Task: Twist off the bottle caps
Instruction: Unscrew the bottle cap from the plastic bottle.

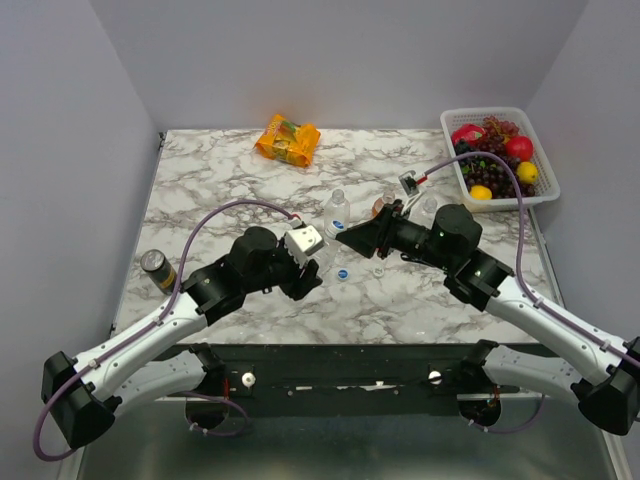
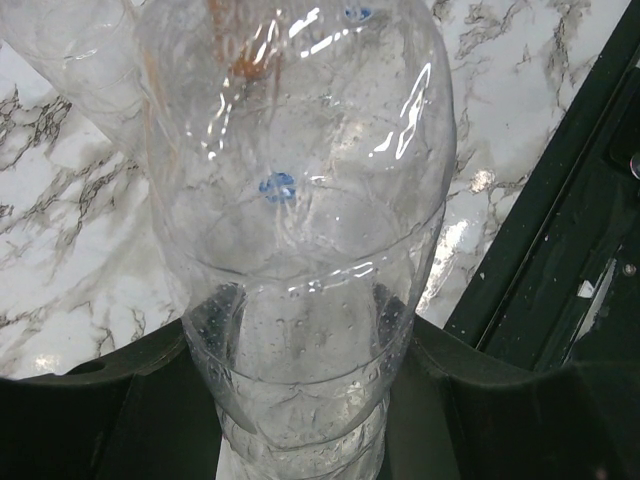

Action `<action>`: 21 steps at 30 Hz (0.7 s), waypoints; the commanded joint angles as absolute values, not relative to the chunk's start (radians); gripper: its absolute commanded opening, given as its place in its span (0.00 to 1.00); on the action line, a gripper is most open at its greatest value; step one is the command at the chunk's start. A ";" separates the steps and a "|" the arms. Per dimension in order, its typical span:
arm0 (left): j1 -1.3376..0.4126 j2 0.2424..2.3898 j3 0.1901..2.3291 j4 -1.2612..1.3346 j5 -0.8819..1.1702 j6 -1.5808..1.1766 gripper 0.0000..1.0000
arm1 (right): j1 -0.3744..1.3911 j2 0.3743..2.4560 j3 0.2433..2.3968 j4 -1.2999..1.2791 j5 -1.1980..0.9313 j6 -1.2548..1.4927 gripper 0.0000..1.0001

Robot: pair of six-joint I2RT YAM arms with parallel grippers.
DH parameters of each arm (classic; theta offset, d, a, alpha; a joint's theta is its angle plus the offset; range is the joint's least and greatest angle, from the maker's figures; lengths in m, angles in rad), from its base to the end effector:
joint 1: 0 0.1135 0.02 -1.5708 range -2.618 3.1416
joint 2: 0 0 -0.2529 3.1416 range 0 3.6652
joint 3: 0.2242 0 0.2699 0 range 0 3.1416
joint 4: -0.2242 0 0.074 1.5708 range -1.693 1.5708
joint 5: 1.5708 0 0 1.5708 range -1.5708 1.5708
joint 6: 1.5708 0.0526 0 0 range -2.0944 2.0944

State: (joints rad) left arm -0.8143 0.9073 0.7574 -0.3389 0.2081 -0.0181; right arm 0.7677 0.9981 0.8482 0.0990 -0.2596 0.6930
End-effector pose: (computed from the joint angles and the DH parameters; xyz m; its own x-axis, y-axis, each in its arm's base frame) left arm 0.1597 -0.1850 0.2739 -0.3374 0.3317 -0.8810 0.8308 0.5450 -0.1130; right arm 0.1898 0.2019 0.3397 -0.5748 0.3033 -0.7600 -0.6349 0.4206 0.6481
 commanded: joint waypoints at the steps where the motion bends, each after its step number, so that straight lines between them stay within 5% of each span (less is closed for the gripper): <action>1: -0.827 0.911 0.790 -0.333 0.181 -0.005 0.24 | 0.779 1.015 0.888 0.126 -0.256 0.703 0.57; 21: -0.885 0.965 0.802 -0.364 0.132 -0.005 0.23 | 0.808 1.061 0.920 0.156 -0.261 0.703 0.54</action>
